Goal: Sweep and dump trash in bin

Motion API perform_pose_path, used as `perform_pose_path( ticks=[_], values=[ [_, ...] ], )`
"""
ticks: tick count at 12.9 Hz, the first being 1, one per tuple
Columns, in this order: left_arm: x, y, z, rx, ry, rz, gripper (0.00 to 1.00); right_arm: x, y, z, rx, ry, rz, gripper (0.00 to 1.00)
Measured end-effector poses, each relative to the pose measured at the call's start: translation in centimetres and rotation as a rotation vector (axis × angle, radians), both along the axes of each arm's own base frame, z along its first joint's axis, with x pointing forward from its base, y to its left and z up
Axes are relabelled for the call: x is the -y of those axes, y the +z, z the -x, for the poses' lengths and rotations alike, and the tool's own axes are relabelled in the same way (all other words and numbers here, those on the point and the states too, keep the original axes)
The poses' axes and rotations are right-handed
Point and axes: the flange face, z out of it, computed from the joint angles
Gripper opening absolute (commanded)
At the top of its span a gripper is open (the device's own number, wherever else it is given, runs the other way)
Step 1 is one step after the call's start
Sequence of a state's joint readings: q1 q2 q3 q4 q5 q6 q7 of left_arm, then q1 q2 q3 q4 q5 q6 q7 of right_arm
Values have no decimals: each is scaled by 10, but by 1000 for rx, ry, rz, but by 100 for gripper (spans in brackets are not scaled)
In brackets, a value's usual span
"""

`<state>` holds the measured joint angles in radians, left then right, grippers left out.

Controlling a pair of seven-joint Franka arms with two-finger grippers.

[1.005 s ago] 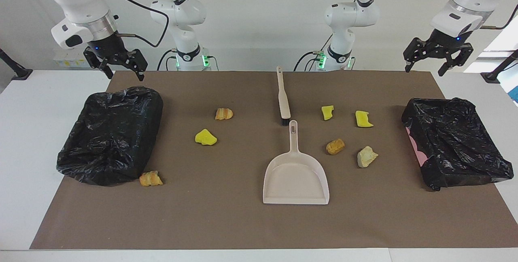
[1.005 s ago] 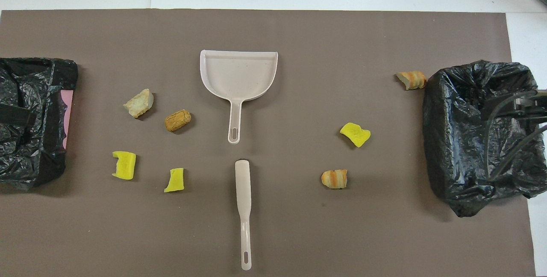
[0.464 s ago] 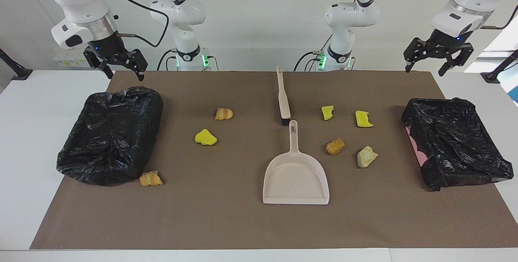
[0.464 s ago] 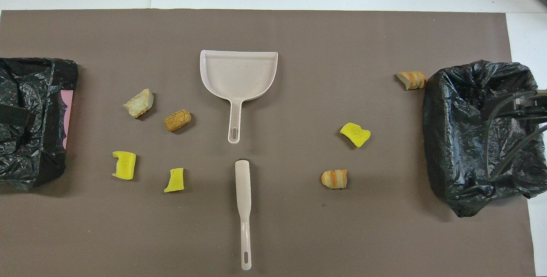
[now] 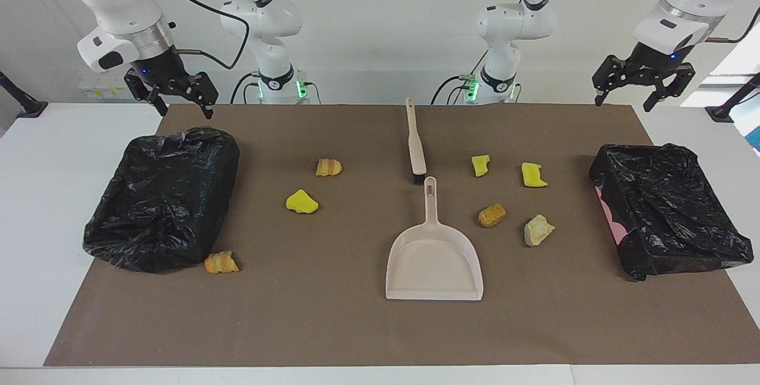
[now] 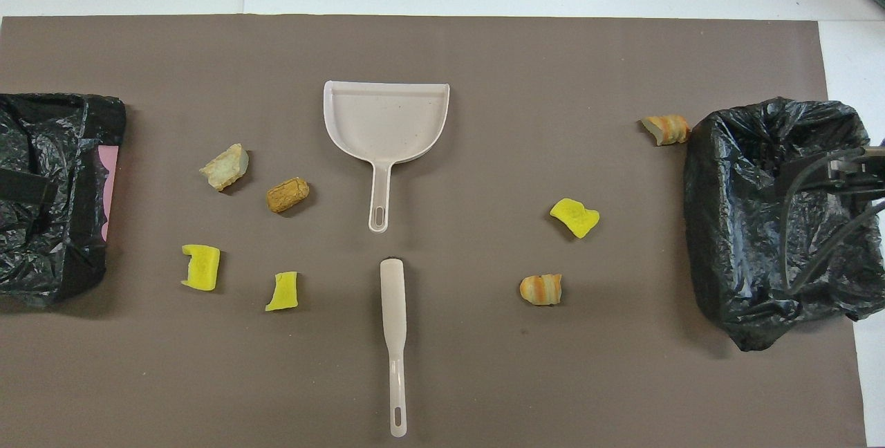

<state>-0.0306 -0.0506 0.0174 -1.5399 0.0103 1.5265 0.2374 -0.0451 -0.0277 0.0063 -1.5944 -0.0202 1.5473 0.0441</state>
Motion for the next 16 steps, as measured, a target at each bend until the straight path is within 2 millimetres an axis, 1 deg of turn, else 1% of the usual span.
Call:
perform_pose_path(
  ticks=[4,6,8,10,12,13,14,16],
  values=[
    [0,1,-2,15,0,0,100,0,0,2,-11,0,0,100],
    [0,0,-3,22,0,0,100,-2,7,1,-9,3,0,100],
    [1,-7,-3,10,-2,0,100,-13,11,-6,-16,23,0,100],
    [8,-15,-3,-7,-6,0,100,-26,3,-18,-27,47,-2,100],
    [22,-29,-1,-36,-5,2,100,-49,-14,-35,-46,83,-4,100],
    [36,-39,1,-57,-3,1,100,-64,-24,-45,-45,98,-5,100],
    [53,-50,4,-78,5,-1,100,-80,-34,-54,-38,109,-5,100],
    [94,-74,13,-88,36,-7,100,-112,-55,-67,-32,136,-4,100]
  ],
)
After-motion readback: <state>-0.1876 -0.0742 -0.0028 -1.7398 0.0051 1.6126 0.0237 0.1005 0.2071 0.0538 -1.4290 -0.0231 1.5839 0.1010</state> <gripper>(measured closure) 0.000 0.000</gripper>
